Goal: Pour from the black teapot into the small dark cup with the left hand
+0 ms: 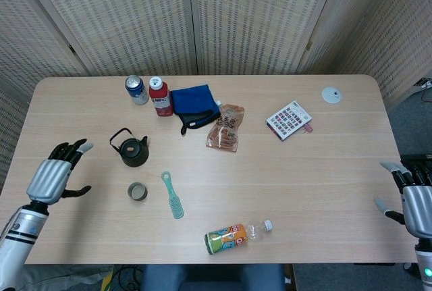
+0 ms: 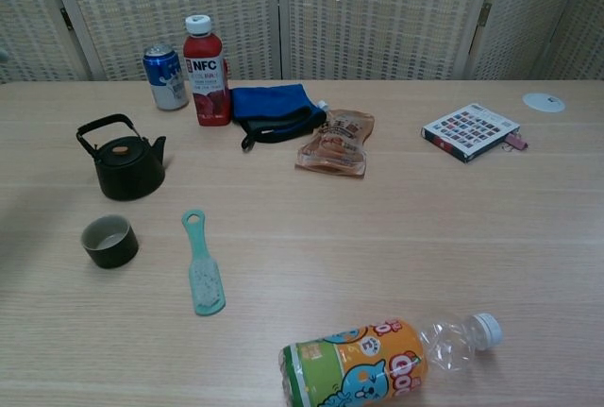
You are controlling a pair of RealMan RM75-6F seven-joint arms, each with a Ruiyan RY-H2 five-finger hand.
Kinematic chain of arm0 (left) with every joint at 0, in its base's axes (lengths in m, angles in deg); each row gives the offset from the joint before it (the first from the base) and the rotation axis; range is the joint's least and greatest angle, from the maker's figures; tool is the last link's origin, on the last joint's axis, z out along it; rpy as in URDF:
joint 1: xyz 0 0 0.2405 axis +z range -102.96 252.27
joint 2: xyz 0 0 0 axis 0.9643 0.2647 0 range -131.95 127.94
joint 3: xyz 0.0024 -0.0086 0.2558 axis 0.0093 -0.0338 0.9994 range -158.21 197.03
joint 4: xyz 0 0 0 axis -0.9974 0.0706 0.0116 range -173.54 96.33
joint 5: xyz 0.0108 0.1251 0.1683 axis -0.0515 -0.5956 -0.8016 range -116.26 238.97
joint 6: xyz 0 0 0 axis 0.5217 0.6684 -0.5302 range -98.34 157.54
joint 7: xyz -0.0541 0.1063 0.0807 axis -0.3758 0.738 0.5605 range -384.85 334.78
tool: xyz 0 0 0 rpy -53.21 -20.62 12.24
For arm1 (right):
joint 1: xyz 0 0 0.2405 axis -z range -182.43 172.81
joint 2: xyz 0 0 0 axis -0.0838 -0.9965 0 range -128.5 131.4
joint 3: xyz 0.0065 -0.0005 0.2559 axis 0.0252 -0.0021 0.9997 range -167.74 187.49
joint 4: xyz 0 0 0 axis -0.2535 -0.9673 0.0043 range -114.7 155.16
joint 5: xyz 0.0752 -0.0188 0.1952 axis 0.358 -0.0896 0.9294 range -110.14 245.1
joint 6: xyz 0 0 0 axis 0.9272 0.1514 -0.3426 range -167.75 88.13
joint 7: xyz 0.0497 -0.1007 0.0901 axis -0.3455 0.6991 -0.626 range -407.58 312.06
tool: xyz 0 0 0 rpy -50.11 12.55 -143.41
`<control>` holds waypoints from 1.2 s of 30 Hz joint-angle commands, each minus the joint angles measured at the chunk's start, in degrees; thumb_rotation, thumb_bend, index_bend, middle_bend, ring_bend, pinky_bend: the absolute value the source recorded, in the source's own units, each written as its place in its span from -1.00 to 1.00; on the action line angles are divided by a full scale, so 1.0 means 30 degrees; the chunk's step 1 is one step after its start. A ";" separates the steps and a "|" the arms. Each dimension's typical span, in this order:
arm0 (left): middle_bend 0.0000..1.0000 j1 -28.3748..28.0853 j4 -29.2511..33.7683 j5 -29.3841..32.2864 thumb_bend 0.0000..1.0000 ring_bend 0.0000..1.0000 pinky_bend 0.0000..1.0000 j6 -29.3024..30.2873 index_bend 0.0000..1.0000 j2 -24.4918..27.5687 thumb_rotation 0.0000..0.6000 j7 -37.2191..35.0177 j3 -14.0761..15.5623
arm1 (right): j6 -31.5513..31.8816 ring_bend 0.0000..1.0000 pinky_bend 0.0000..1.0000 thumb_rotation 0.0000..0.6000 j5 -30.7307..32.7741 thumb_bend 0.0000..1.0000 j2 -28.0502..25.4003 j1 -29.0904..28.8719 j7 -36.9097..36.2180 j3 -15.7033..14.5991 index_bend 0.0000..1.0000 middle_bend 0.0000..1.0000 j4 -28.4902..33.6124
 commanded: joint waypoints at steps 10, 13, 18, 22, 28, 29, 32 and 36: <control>-0.65 -0.2961 -0.1208 0.3106 -0.66 -0.64 -0.86 -0.4110 -0.54 -0.0681 0.12 0.0094 -0.1134 | 0.0191 -0.68 -0.65 1.00 -0.0234 -0.70 -0.0212 0.0086 0.0205 -0.0013 -0.52 -0.43 0.0302; -0.65 -0.3654 -0.1769 0.4202 -0.67 -0.64 -0.86 -0.5050 -0.54 -0.1040 -0.07 0.0483 -0.1359 | 0.0152 -0.68 -0.65 1.00 -0.0287 -0.70 -0.0269 0.0084 0.0306 -0.0048 -0.52 -0.43 0.0414; -0.60 -0.4615 -0.3017 0.5979 -0.71 -0.63 -0.86 -0.6424 -0.51 -0.1771 -0.27 0.0504 -0.1747 | 0.0171 -0.68 -0.65 1.00 -0.0367 -0.70 -0.0276 0.0080 0.0352 -0.0052 -0.52 -0.42 0.0494; -0.57 -0.5371 -0.4278 0.7614 -0.73 -0.62 -0.86 -0.7461 -0.48 -0.2478 -0.42 0.0999 -0.1864 | 0.0039 -0.68 -0.65 1.00 -0.0324 -0.70 -0.0324 0.0064 0.0336 -0.0085 -0.52 -0.42 0.0536; -0.55 -0.6472 -0.5759 0.9748 -0.75 -0.62 -0.87 -0.7869 -0.48 -0.3652 -0.74 0.2722 -0.1834 | -0.0083 -0.68 -0.65 1.00 -0.0313 -0.70 -0.0405 0.0049 0.0337 -0.0124 -0.52 -0.42 0.0625; -0.54 -0.6602 -0.5896 1.0033 -0.76 -0.62 -0.87 -0.7872 -0.49 -0.3788 -0.79 0.2969 -0.1822 | -0.0091 -0.68 -0.65 1.00 -0.0278 -0.70 -0.0426 0.0059 0.0301 -0.0121 -0.52 -0.42 0.0633; -0.53 -0.7041 -0.6493 1.0945 -0.78 -0.62 -0.87 -0.7945 -0.49 -0.4240 -0.87 0.3802 -0.1730 | -0.0103 -0.68 -0.65 1.00 -0.0153 -0.70 -0.0488 0.0081 0.0327 -0.0081 -0.52 -0.42 0.0634; -0.53 -0.7626 -0.7603 1.2096 -0.81 -0.61 -0.87 -0.8148 -0.49 -0.4893 -0.93 0.5015 -0.1452 | -0.0110 -0.68 -0.65 1.00 -0.0171 -0.70 -0.0507 0.0080 0.0269 -0.0081 -0.52 -0.42 0.0635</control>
